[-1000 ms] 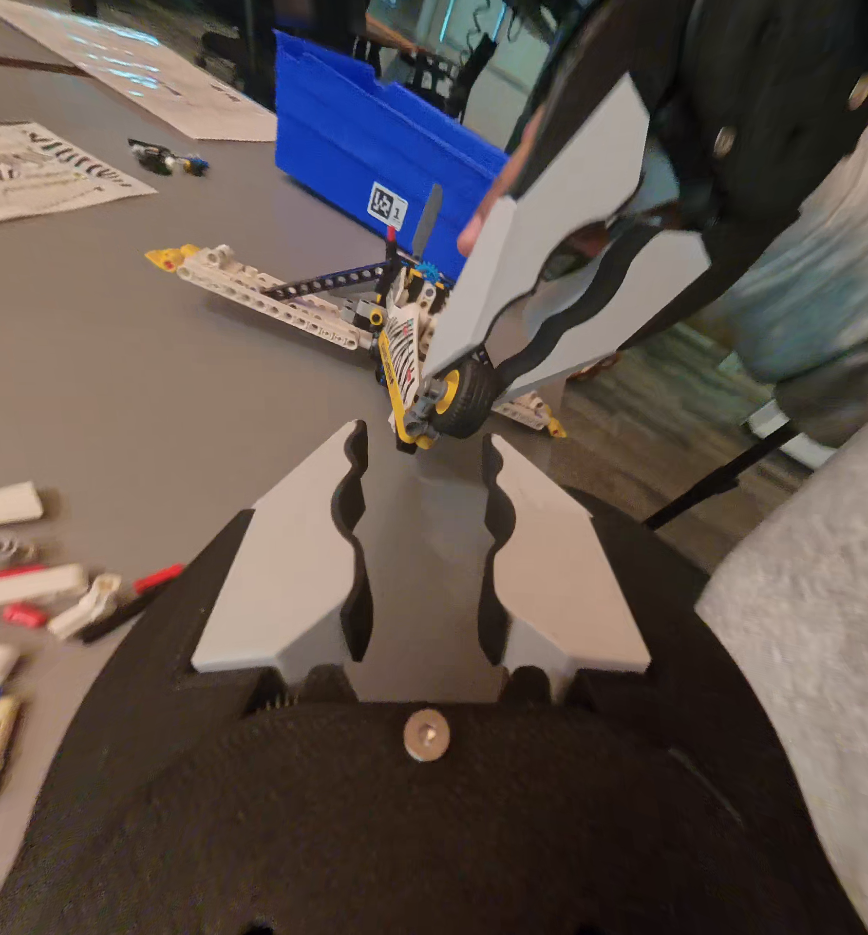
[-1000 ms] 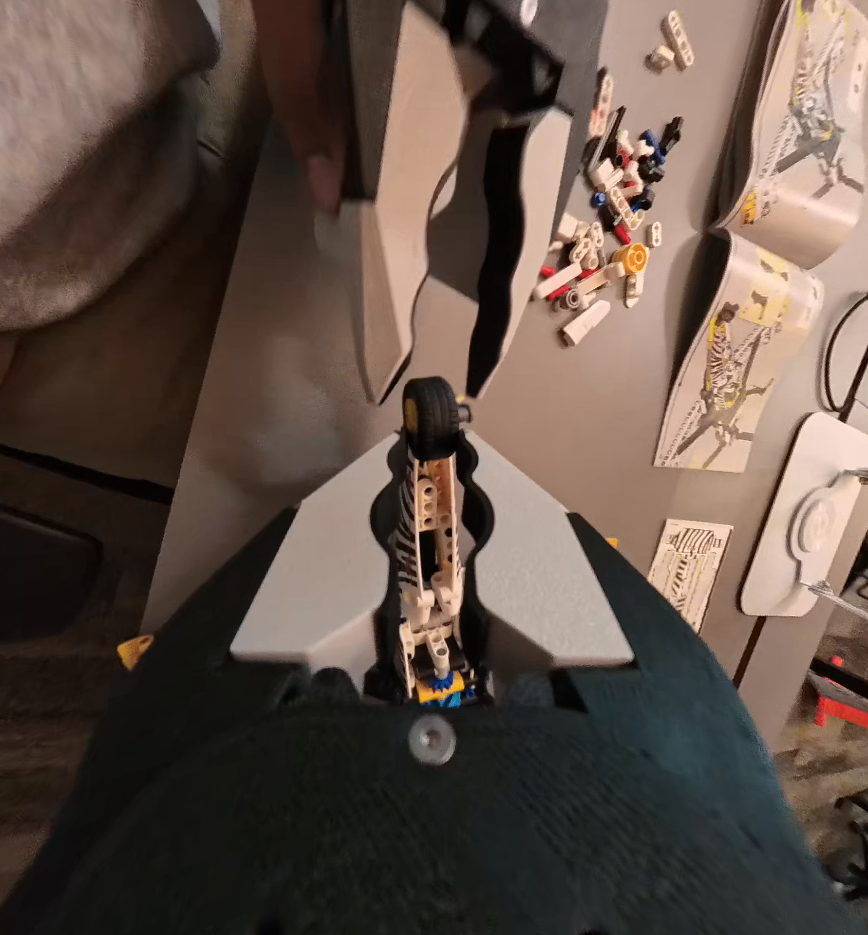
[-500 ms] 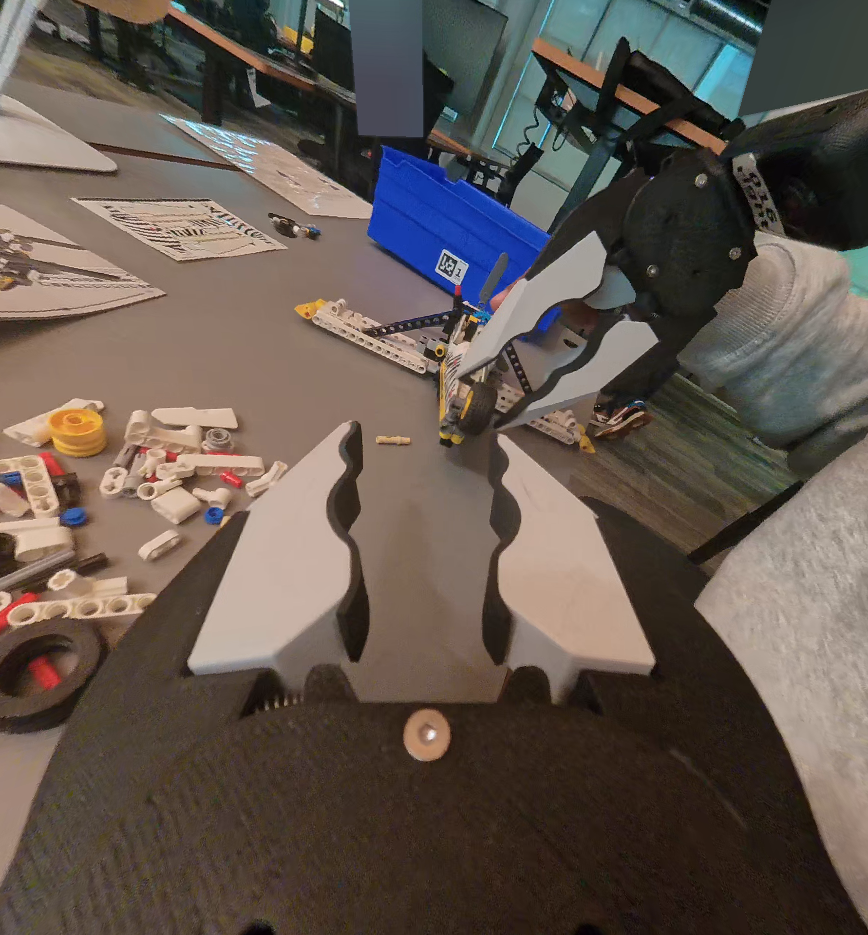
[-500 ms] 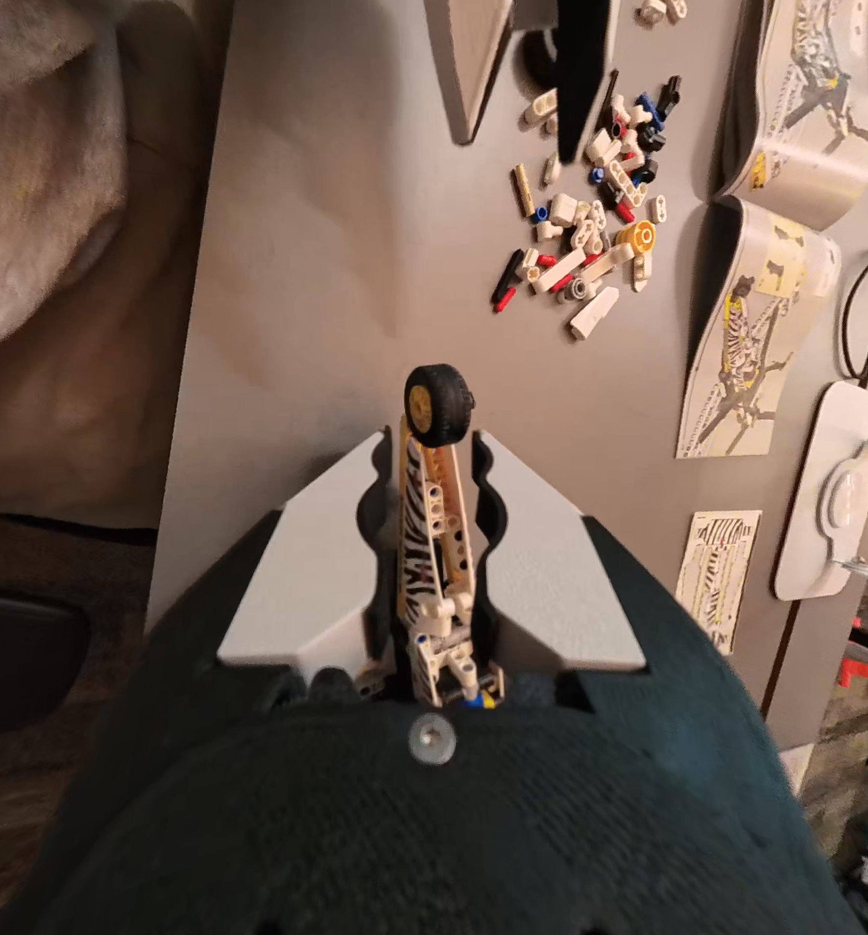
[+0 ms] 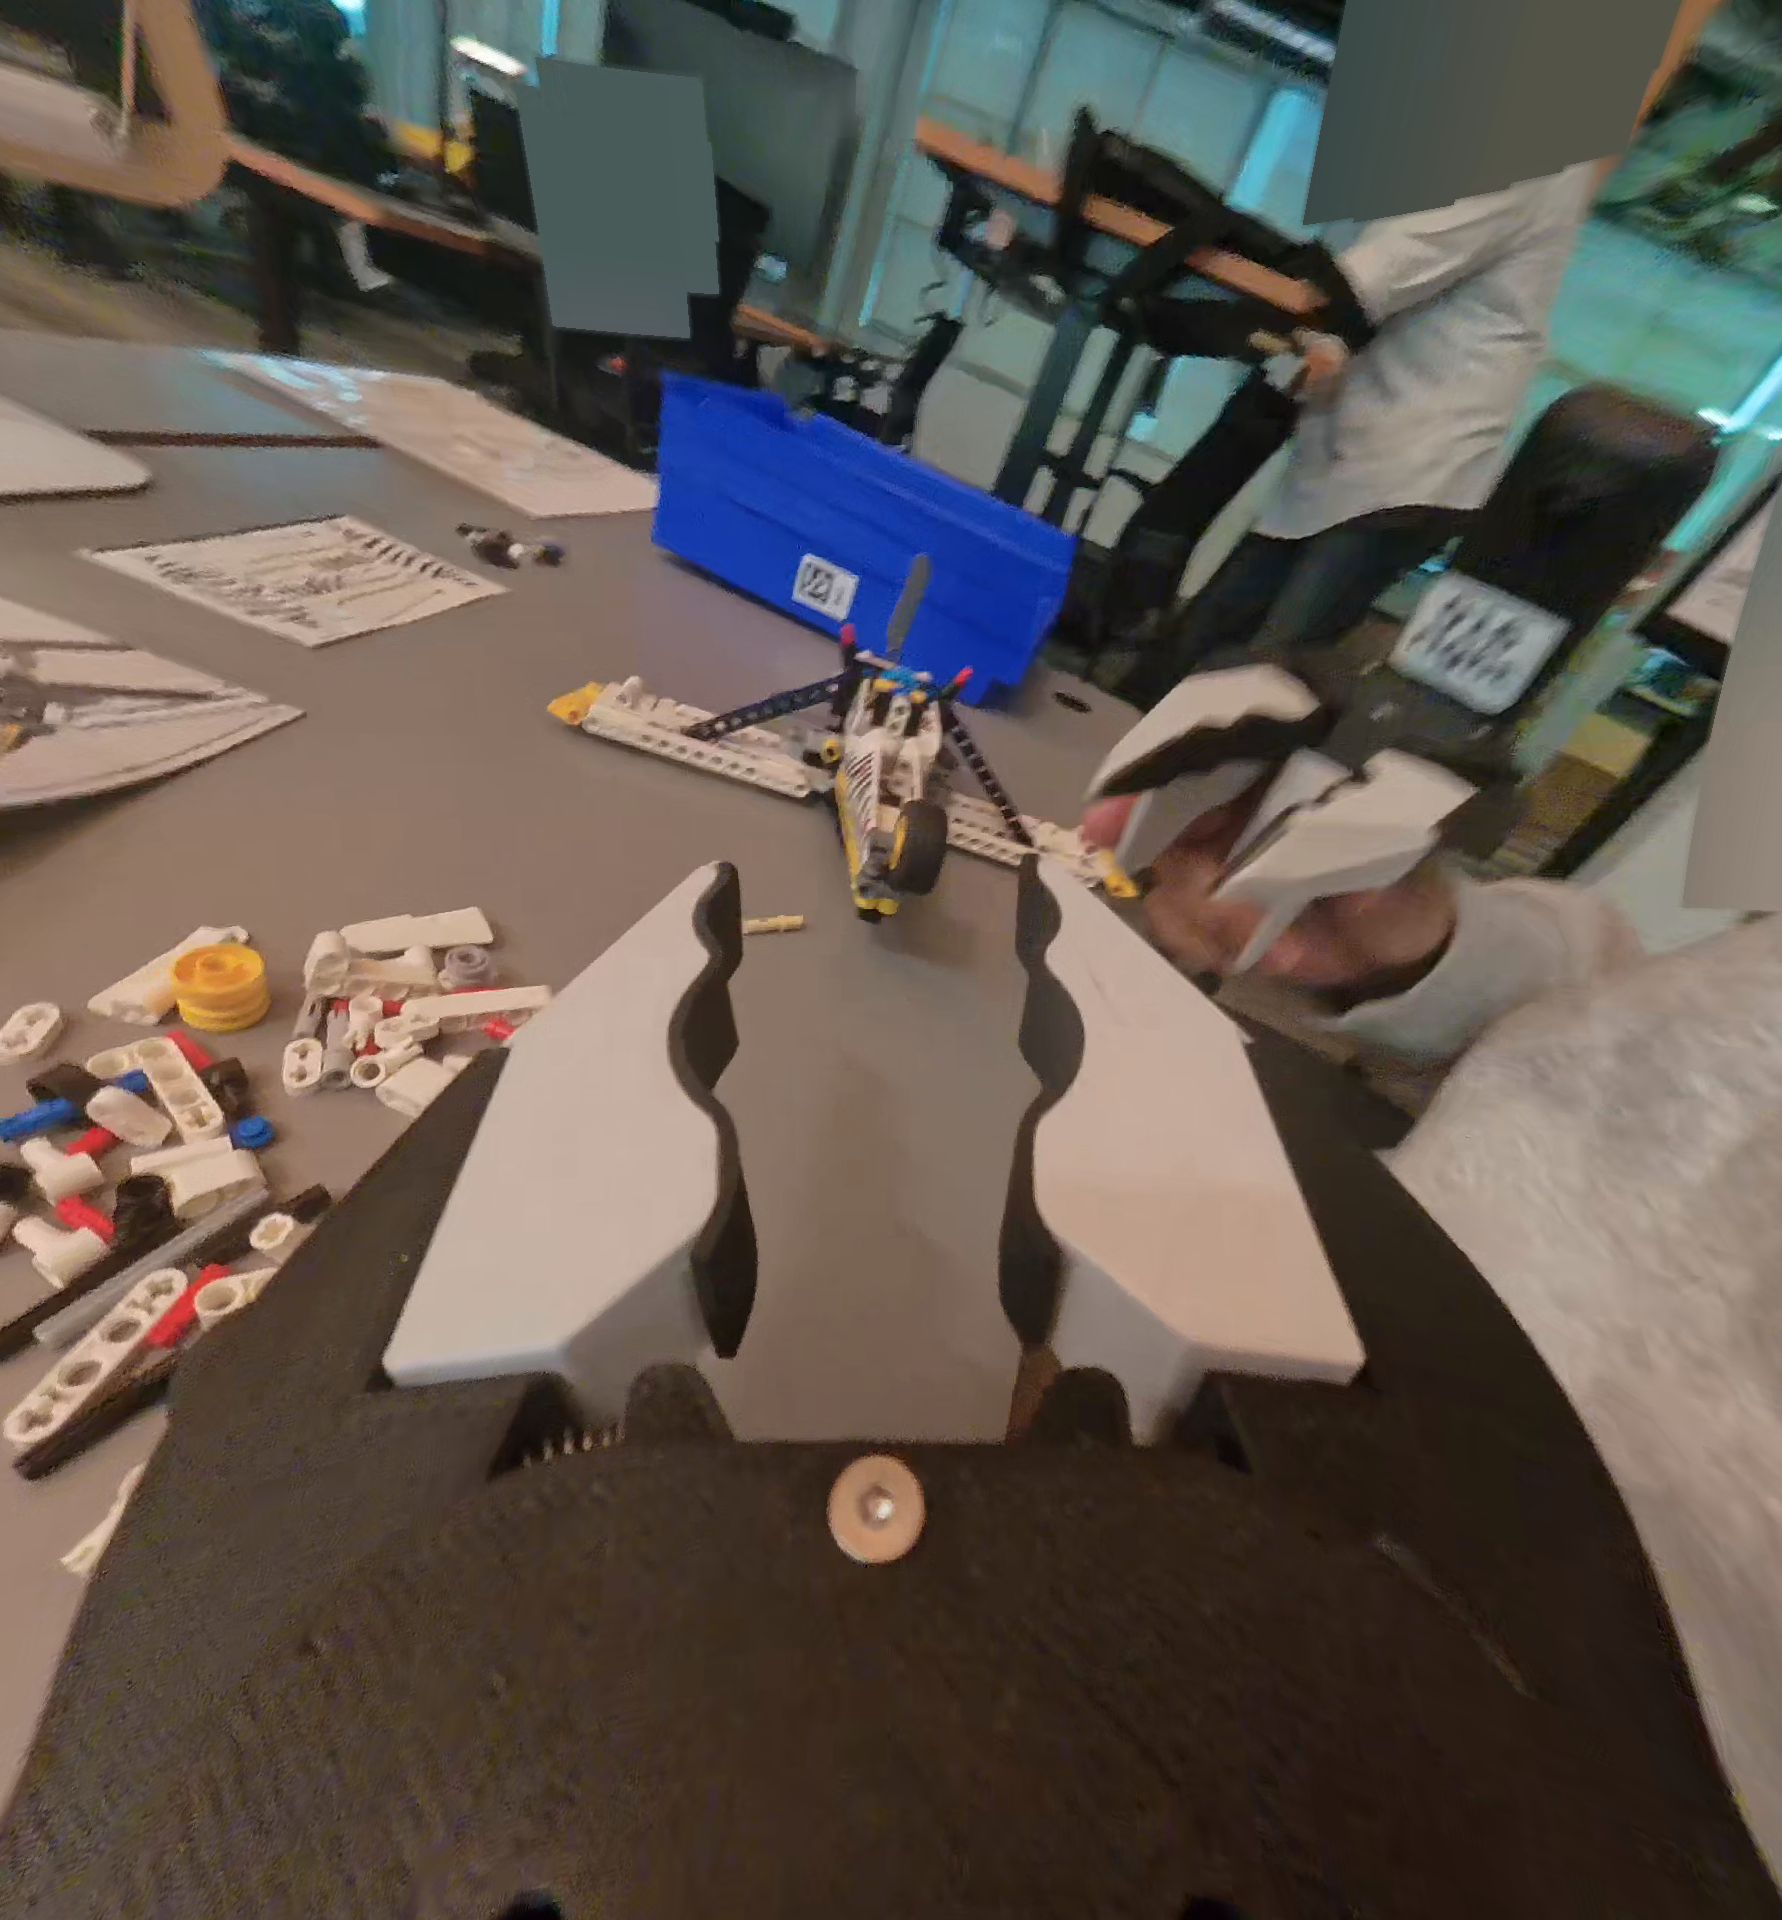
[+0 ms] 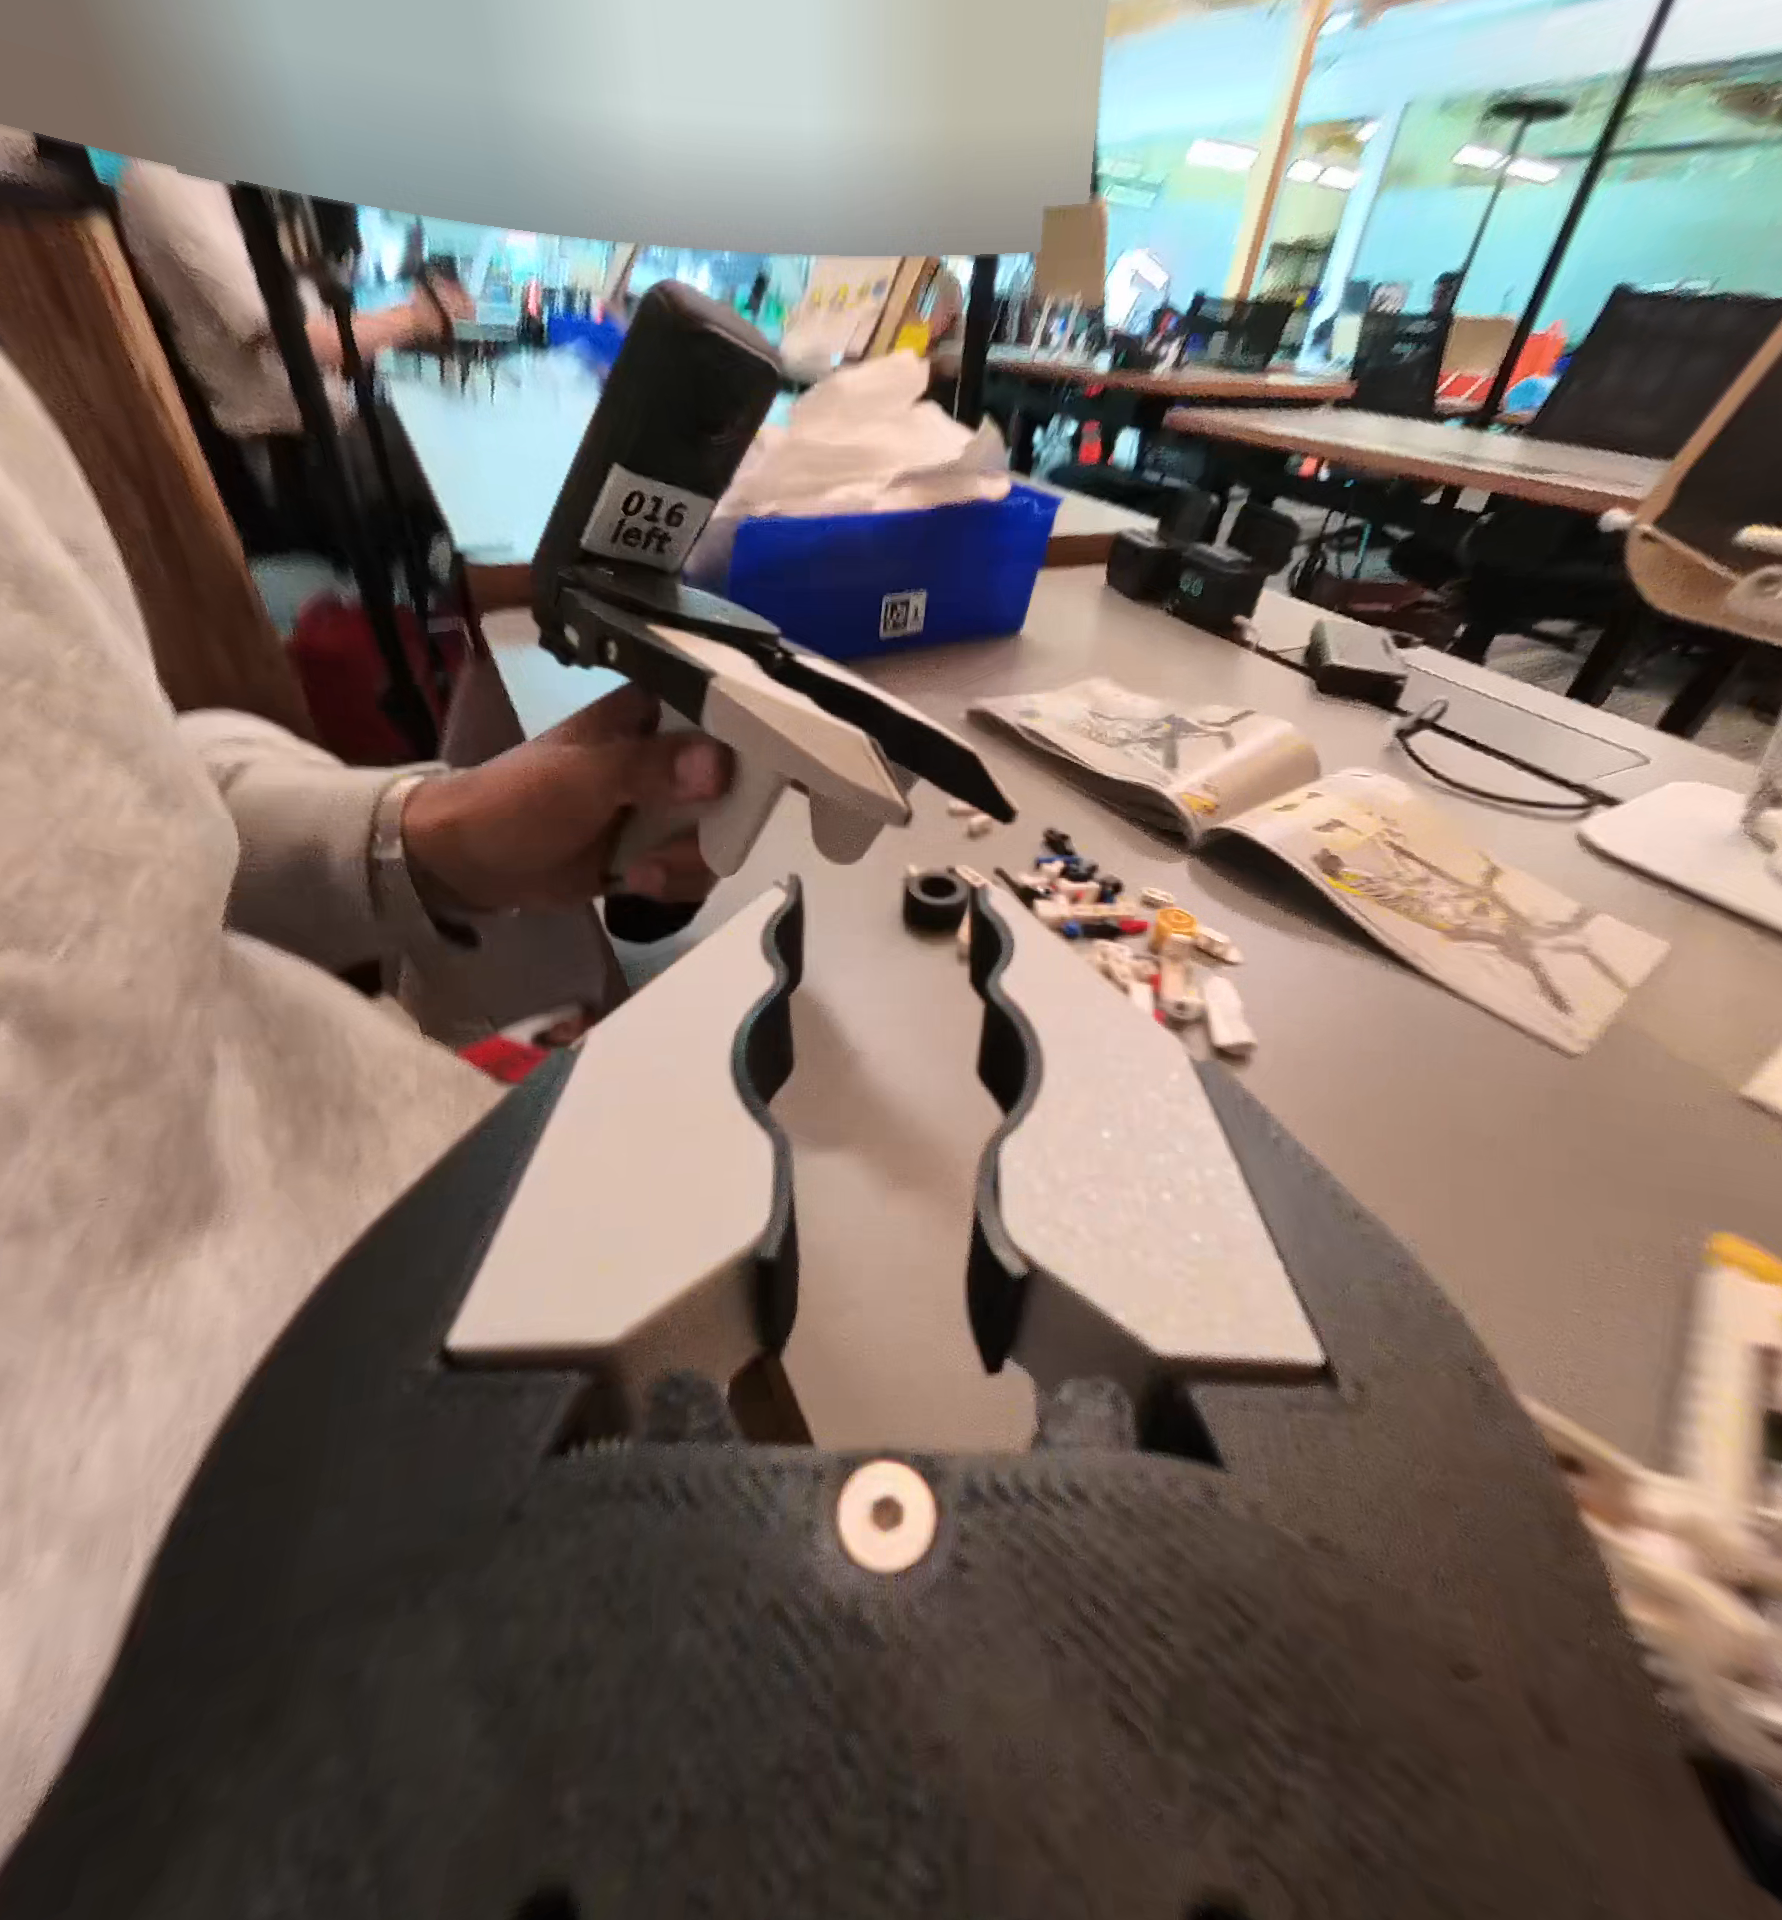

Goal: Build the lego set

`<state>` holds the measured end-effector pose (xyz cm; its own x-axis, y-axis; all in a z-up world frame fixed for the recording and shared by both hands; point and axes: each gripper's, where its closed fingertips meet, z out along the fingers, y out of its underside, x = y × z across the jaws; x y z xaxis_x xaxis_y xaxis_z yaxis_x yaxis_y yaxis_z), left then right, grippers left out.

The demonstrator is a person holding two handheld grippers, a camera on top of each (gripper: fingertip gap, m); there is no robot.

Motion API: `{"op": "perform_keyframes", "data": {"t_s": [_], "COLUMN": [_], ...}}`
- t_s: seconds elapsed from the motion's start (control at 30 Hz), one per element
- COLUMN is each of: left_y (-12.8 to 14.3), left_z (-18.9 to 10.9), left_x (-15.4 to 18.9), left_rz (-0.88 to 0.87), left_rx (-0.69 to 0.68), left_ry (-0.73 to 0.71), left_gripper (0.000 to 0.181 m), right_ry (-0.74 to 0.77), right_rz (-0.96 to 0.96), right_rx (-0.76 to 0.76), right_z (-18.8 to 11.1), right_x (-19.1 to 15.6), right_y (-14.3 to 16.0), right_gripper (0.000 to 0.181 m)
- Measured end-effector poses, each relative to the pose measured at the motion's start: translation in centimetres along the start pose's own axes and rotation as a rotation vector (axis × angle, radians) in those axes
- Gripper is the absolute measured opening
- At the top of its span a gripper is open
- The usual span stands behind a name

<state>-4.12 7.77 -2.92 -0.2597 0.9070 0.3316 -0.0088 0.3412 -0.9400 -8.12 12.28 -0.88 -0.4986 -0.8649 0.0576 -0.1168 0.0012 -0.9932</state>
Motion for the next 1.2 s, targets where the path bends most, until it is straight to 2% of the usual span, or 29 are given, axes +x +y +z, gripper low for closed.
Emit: {"op": "perform_keyframes", "data": {"t_s": [0.07, 0.13, 0.3, 0.4, 0.5, 0.63, 0.7, 0.77, 0.83, 1.0, 1.1, 1.2], "left_y": [-0.8, -1.2, -0.5, 0.1, -0.5, -0.8, 0.6, 2.5, 3.6, 5.8, 5.4, 3.7], "left_z": [-1.3, -2.9, -5.9, -7.2, -8.2, -10.0, -10.2, -10.0, -9.5, -8.1, -7.5, -7.7], "left_x": [-0.3, -1.4, -4.0, -5.1, -4.7, -5.9, -6.0, -6.2, -6.5, -7.4, -7.1, -6.6], "left_rz": [0.018, 0.052, 0.099, 0.101, 0.075, 0.018, -0.014, -0.015, -0.011, 0.055, -0.04, -0.143], "left_rx": [0.024, 0.049, 0.044, 0.08, 0.169, 0.237, 0.173, 0.098, 0.055, -0.137, -0.101, -0.004], "left_ry": [0.002, -0.072, -0.246, -0.321, -0.311, -0.431, -0.46, -0.497, -0.53, -0.615, -0.55, -0.461], "left_gripper": [0.05, 0.05, 0.045, 0.043, 0.039, 0.036, 0.023, 0.0, 0.0, 0.0, 0.0, 0.0], "right_ry": [0.06, 0.117, 0.119, 0.149, 0.141, 0.057, 0.0, -0.032, -0.056, -0.093, -0.115, -0.104], "right_rz": [0.055, 0.054, -0.142, -0.181, -0.14, -0.057, -0.024, -0.003, 0.006, -0.079, -0.111, -0.138], "right_rx": [0.037, 0.053, -0.045, -0.066, -0.027, -0.008, 0.024, 0.099, 0.151, 0.113, 0.105, 0.15], "right_z": [2.0, 4.3, 8.7, 9.5, 9.6, 10.3, 10.8, 11.0, 11.0, 11.9, 12.1, 11.5], "right_x": [-0.2, -0.1, -1.1, -0.3, 0.7, 1.0, 0.8, 0.8, 0.5, -0.9, -1.6, -1.7], "right_y": [1.2, 1.8, 2.7, 3.3, 2.8, 2.6, 2.2, 1.2, 0.5, 1.0, 1.1, 0.6], "right_gripper": [0.032, 0.031, 0.03, 0.028, 0.027, 0.023, 0.024, 0.019, 0.015, 0.014, 0.014, 0.01]}}
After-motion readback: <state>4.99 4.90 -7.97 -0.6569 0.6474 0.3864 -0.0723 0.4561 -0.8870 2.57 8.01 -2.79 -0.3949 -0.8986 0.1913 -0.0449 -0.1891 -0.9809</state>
